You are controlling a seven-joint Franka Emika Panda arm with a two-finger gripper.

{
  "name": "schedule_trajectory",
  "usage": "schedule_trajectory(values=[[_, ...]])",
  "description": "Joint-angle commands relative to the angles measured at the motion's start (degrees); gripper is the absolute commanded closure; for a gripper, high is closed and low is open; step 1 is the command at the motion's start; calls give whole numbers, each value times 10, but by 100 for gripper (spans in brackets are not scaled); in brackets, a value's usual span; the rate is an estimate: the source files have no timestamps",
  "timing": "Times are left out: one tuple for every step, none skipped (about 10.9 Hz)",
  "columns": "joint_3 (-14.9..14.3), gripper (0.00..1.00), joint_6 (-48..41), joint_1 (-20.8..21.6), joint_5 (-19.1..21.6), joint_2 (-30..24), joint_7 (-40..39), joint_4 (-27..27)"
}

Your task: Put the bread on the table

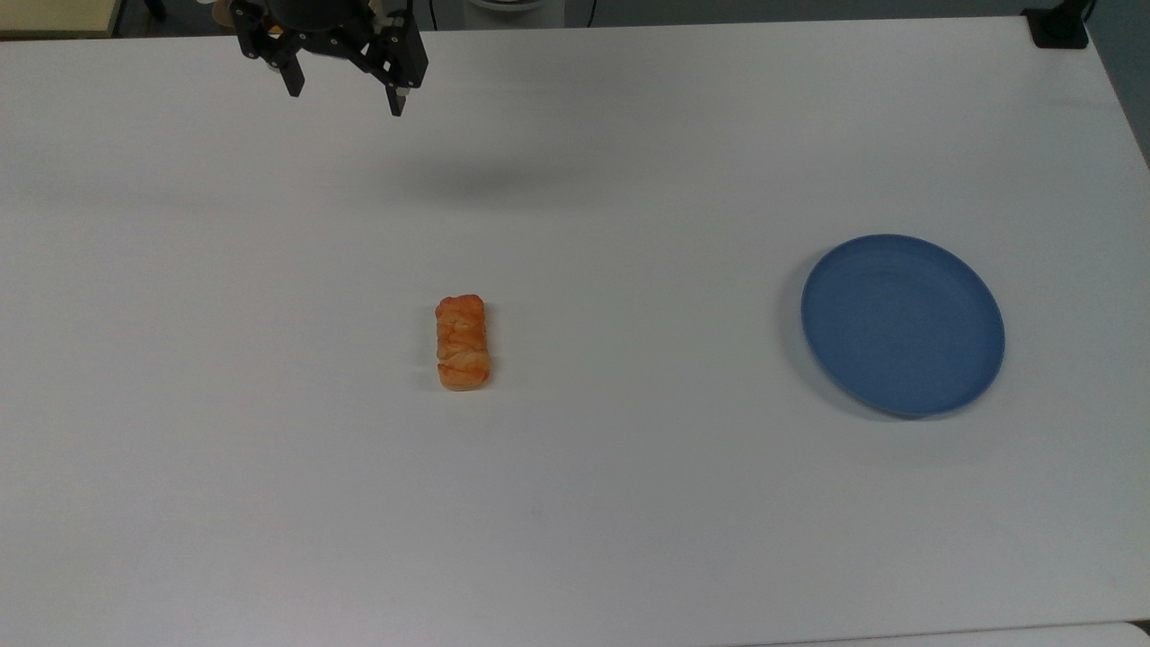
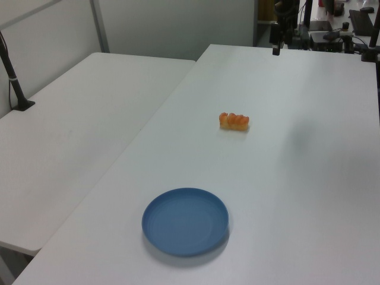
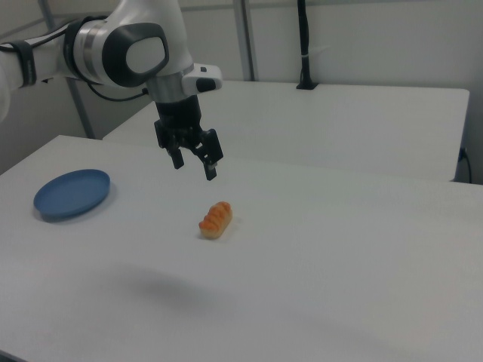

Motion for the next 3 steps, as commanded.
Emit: schedule_trajectory(values=[[-2, 0, -3, 3, 8, -20, -6, -33], [-2, 0, -3, 3, 8, -20, -6, -34], [-2, 0, -4, 3, 8, -20, -6, -34]])
